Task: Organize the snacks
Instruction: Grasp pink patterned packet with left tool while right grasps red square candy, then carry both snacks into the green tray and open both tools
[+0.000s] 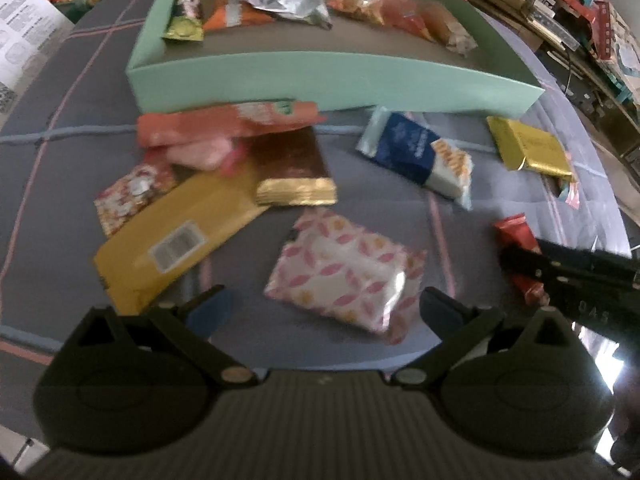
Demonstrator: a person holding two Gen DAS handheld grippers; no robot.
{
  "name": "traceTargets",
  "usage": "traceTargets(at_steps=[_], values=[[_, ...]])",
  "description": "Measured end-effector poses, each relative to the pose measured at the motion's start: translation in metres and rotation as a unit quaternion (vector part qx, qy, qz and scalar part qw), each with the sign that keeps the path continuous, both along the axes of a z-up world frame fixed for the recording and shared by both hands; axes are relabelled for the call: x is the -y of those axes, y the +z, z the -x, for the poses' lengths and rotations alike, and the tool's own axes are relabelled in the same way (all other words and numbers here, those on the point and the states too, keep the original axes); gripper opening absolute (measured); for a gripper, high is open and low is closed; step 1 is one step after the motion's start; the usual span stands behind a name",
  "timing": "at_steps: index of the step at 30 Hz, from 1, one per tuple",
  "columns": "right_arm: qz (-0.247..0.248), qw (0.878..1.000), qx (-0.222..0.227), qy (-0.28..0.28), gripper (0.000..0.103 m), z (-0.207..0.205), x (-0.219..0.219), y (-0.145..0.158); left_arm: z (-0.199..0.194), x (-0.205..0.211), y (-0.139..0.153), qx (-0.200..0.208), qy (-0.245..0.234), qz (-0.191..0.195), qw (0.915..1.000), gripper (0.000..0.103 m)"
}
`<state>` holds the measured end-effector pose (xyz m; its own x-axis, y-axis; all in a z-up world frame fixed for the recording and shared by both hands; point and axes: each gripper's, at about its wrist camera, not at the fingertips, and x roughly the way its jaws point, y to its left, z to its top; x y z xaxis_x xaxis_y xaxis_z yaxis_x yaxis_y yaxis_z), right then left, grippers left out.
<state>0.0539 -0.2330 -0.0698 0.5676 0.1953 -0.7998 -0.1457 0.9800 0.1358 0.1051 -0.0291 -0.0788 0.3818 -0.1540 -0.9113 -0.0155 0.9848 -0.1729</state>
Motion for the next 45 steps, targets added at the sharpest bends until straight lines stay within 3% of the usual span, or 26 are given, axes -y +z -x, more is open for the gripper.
traceTargets(at_steps=[7,10,14,17,19,21,23,26,28,34,36,38,45], values=[[-0.035,0.999,0.004,-0.007,0.034,0.001,0.016,-0.001,-0.028,0.024,-0.003,0.006,0.026,-0.02,0.9995,0.103],[-0.05,0.999,0.004,-0.017,0.033,0.001,0.024,-0.002,-0.037,0.036,-0.004,0.02,0.013,-0.038,0.999,0.102],[-0.062,0.998,0.009,-0.032,0.033,0.001,0.035,-0.004,-0.034,0.062,-0.005,0.059,-0.05,-0.091,0.9929,0.072],[-0.07,0.997,0.01,-0.034,0.033,0.0,0.037,-0.005,-0.029,0.072,-0.003,0.074,-0.089,-0.093,0.9889,0.061],[-0.072,0.997,0.012,-0.034,0.033,-0.001,0.038,-0.006,-0.028,0.071,-0.001,0.07,-0.097,-0.085,0.9892,0.059],[-0.077,0.996,0.012,-0.034,0.033,-0.001,0.039,-0.006,-0.024,0.065,0.002,0.061,-0.09,-0.077,0.9911,0.063],[-0.083,0.996,0.014,-0.034,0.033,0.0,0.041,-0.007,-0.019,0.057,0.003,0.047,-0.075,-0.073,0.9934,0.078],[-0.088,0.995,0.018,-0.034,0.033,0.002,0.041,-0.008,-0.012,0.052,0.0,0.024,-0.053,-0.091,0.9942,0.086],[-0.091,0.995,0.02,-0.036,0.033,0.004,0.043,-0.008,-0.01,0.053,-0.004,0.005,-0.041,-0.096,0.9946,0.089],[-0.099,0.994,0.021,-0.037,0.033,0.005,0.045,-0.008,-0.004,0.061,-0.005,-0.001,-0.035,-0.121,0.992,0.093],[-0.096,0.995,0.023,-0.035,0.033,0.006,0.043,-0.008,0.0,0.06,-0.004,0.006,-0.04,-0.109,0.9932,0.082],[-0.088,0.995,0.028,-0.033,0.033,0.008,0.04,-0.008,0.004,0.063,0.0,0.025,-0.058,-0.108,0.9921,0.052],[-0.075,0.996,0.02,-0.037,0.033,0.005,0.034,-0.004,0.006,0.063,0.007,0.036,-0.079,-0.096,0.9916,0.05]])
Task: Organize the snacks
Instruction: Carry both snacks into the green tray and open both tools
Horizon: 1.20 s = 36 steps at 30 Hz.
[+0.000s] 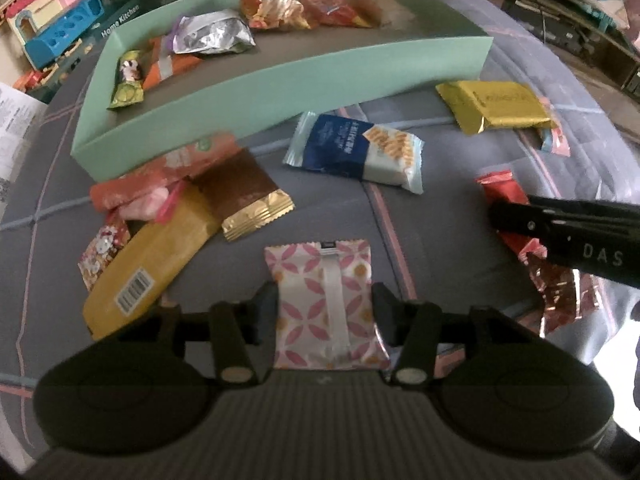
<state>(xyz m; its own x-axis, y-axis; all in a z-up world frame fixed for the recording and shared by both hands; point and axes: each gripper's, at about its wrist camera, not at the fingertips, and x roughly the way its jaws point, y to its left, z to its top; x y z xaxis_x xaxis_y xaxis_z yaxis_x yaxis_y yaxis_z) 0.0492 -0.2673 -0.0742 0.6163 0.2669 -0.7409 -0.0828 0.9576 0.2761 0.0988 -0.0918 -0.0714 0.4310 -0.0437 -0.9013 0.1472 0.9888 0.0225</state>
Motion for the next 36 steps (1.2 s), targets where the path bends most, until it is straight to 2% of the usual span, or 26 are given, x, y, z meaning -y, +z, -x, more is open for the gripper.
traceTargets(at_steps=[6,12,15,19,24,28,33,35,36], values=[[-0.012,1.0,-0.002,-0.013,0.033,-0.006,0.004,0.011,-0.003,-0.014,0.024,0.033,0.003,0.038,0.9988,0.05],[-0.021,0.999,0.024,-0.008,0.033,-0.016,-0.002,0.047,-0.025,-0.045,0.057,0.079,0.031,0.075,0.9935,0.05],[-0.029,0.999,0.039,-0.007,0.033,-0.034,-0.006,0.068,-0.048,-0.062,0.072,0.102,0.046,0.09,0.9897,0.05],[-0.041,0.998,0.05,-0.011,0.033,-0.072,-0.014,0.092,-0.081,-0.074,0.084,0.129,0.046,0.086,0.9868,0.05],[-0.036,0.998,0.042,-0.013,0.033,-0.128,-0.029,0.1,-0.125,-0.082,0.079,0.125,0.052,0.086,0.987,0.05],[-0.025,0.999,0.023,-0.015,0.033,-0.167,-0.043,0.091,-0.151,-0.082,0.067,0.115,0.048,0.079,0.989,0.05],[-0.018,1.0,0.008,-0.012,0.033,-0.192,-0.053,0.077,-0.168,-0.087,0.051,0.104,0.057,0.077,0.9899,0.05],[-0.018,1.0,0.006,-0.011,0.036,-0.197,-0.054,0.073,-0.173,-0.089,0.046,0.101,0.058,0.074,0.9904,0.054],[-0.019,1.0,0.007,-0.013,0.045,-0.199,-0.054,0.072,-0.174,-0.09,0.045,0.102,0.061,0.071,0.9904,0.057]])
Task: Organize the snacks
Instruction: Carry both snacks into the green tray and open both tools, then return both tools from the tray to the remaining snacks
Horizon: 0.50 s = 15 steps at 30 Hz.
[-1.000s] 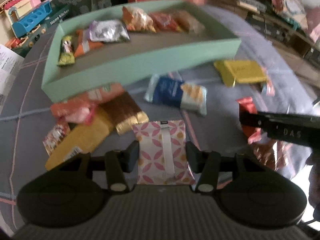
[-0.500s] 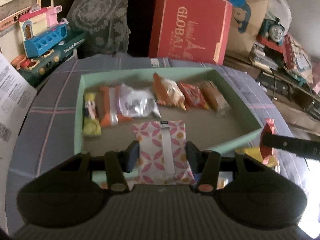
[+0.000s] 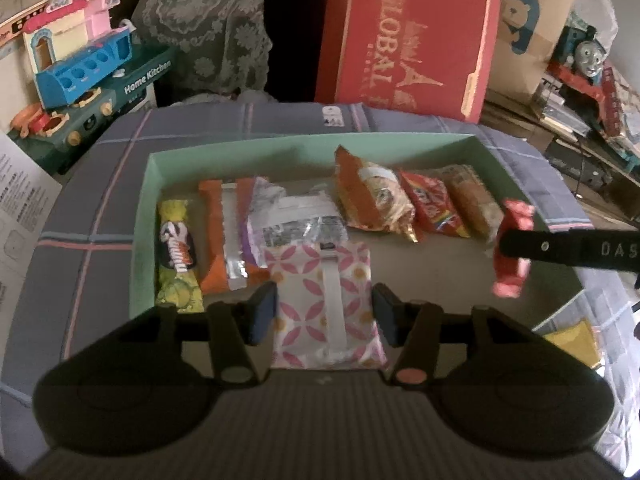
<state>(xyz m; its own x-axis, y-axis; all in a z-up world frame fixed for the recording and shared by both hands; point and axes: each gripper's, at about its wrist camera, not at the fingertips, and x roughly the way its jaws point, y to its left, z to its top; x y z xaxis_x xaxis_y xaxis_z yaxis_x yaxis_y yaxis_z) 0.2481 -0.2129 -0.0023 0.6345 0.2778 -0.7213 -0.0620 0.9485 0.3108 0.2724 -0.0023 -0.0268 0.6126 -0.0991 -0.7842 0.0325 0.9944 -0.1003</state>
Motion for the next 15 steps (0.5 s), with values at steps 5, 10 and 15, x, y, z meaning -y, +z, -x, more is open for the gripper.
traceTargets(at_steps=[5,10,15], values=[[-0.008,1.0,0.019,-0.014,0.1,0.006,0.004,0.002,0.006,-0.001,0.0,0.01,0.019,-0.02,0.9996,0.103],[-0.016,0.999,0.014,-0.024,0.103,0.015,0.013,0.003,0.013,0.001,0.002,-0.001,0.017,-0.02,0.9996,0.103],[-0.024,0.999,0.017,-0.027,0.103,0.031,0.018,0.007,0.026,0.008,0.007,-0.004,0.011,-0.023,0.9997,0.103]])
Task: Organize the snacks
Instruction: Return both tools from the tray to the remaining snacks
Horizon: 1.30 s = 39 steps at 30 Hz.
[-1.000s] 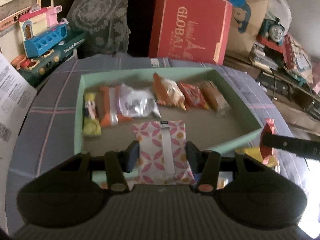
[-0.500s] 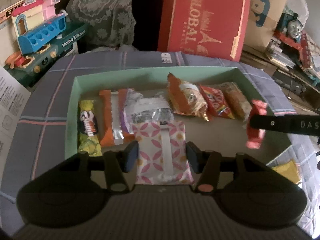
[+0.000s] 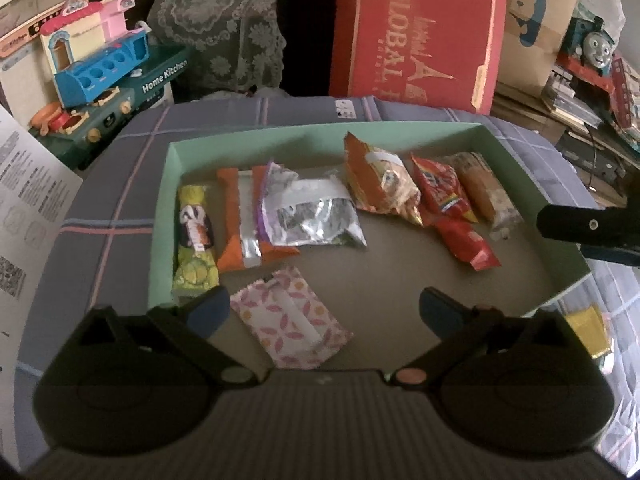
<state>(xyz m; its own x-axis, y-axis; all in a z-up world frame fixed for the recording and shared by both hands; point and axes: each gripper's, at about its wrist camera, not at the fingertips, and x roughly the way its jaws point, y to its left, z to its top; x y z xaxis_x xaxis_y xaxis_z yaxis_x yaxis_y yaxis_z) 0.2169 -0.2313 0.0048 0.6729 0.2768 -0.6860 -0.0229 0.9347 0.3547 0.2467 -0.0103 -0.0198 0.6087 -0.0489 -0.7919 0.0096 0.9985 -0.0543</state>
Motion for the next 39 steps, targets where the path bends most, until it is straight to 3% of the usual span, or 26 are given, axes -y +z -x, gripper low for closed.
traceTargets(at_steps=[11,17,21,27,39], values=[[-0.007,1.0,0.016,0.004,0.103,0.048,0.011,0.017,0.045,0.013,0.02,0.014,-0.014,-0.008,0.9998,0.103],[0.001,1.0,0.022,0.016,0.103,0.083,0.015,0.011,0.081,-0.001,0.023,0.02,-0.013,0.001,0.9997,0.103],[0.012,0.999,0.001,0.032,0.103,0.101,0.009,-0.009,0.104,-0.023,0.012,0.015,0.007,-0.008,0.9998,0.103],[0.015,0.998,-0.025,0.057,0.103,0.116,-0.004,-0.032,0.13,-0.055,-0.02,-0.025,0.036,-0.015,0.9989,0.103],[0.076,0.99,-0.027,0.114,0.103,0.098,-0.044,-0.044,0.126,-0.056,-0.049,-0.047,0.013,-0.033,0.9982,0.103]])
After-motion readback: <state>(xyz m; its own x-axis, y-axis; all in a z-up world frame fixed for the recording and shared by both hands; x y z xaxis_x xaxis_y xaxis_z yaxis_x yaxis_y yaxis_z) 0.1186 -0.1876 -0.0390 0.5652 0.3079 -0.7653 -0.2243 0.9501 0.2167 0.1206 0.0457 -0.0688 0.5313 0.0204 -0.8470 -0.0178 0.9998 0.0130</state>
